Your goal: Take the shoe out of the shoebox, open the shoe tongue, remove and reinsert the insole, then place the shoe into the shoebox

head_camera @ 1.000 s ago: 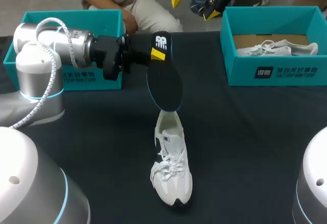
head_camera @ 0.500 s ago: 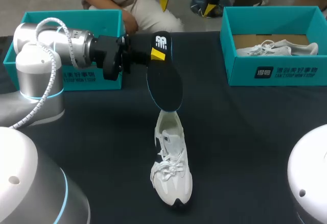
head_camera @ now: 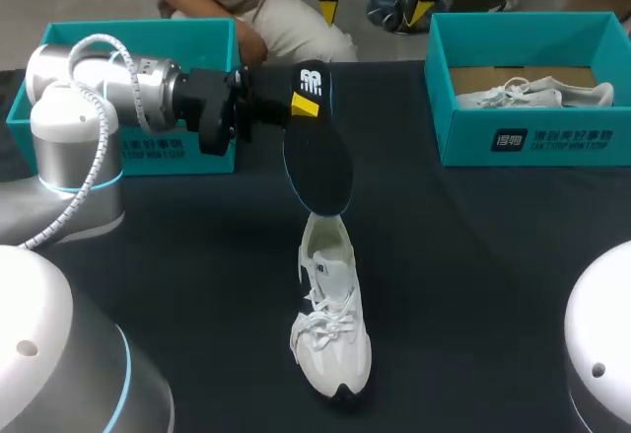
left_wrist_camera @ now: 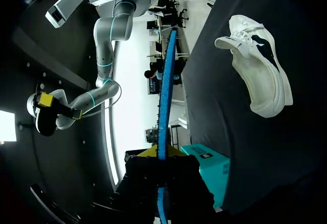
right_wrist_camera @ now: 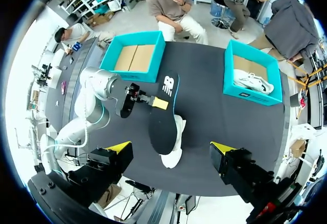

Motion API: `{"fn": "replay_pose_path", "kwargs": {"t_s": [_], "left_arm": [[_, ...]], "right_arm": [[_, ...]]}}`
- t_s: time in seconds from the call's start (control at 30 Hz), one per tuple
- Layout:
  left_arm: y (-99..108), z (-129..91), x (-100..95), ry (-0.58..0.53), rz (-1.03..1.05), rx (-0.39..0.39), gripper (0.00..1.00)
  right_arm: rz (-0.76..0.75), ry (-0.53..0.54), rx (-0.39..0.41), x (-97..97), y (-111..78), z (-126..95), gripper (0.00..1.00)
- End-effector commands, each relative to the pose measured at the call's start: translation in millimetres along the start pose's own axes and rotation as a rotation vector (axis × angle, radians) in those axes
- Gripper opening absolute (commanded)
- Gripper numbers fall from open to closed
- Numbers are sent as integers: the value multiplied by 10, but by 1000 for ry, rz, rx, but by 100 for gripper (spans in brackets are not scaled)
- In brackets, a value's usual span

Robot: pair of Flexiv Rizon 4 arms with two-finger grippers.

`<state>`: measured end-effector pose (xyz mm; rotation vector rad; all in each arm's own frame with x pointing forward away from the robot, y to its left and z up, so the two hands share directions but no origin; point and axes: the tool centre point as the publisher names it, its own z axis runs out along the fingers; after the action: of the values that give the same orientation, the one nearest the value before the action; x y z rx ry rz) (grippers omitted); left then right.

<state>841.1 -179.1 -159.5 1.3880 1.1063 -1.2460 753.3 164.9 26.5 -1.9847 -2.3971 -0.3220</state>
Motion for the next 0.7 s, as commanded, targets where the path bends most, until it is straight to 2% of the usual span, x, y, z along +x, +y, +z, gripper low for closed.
{"fn": "replay_pose_path", "kwargs": {"t_s": [0.03,0.13,0.7], "left_arm": [[2,7,0,3,1,1,0],[2,7,0,3,1,1,0],[2,7,0,3,1,1,0]], "right_arm": [[2,-18,10,20,37,2,100],[39,-47,25,34,30,-37,100],[39,-47,25,34,30,-37,100]]}}
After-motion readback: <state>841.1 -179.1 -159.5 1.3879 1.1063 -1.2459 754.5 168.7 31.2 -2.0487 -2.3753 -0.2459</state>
